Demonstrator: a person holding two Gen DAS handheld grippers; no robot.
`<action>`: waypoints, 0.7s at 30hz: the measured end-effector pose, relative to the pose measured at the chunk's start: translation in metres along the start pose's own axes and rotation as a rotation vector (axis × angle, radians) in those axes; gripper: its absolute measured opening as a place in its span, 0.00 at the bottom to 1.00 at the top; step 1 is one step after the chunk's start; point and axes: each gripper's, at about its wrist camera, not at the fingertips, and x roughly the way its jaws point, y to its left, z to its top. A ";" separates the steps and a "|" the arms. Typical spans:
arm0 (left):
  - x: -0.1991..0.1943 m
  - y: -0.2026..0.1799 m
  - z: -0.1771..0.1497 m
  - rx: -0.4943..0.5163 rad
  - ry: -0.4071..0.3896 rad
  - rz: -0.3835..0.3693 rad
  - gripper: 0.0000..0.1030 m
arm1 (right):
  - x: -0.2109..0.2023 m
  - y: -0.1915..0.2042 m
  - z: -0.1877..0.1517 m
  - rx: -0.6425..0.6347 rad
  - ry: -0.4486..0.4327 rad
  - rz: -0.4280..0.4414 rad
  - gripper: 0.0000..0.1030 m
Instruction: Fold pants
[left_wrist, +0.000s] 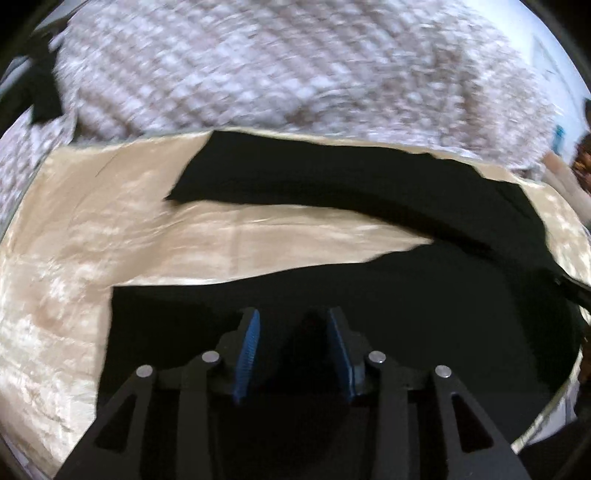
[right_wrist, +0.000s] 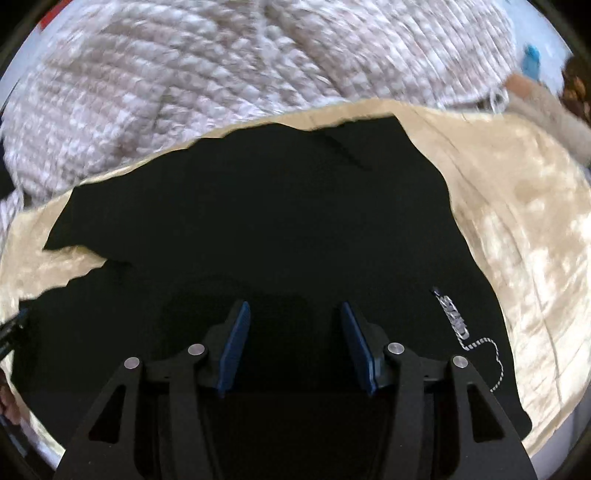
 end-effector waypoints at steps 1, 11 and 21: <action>-0.001 -0.004 -0.002 0.012 -0.004 -0.013 0.46 | -0.002 0.009 -0.002 -0.025 -0.014 0.018 0.50; 0.003 -0.013 -0.010 0.032 0.021 -0.009 0.48 | 0.005 0.022 -0.013 -0.094 0.002 0.040 0.50; 0.006 -0.026 -0.006 0.083 0.040 -0.037 0.48 | 0.002 0.030 -0.013 -0.111 -0.004 0.109 0.50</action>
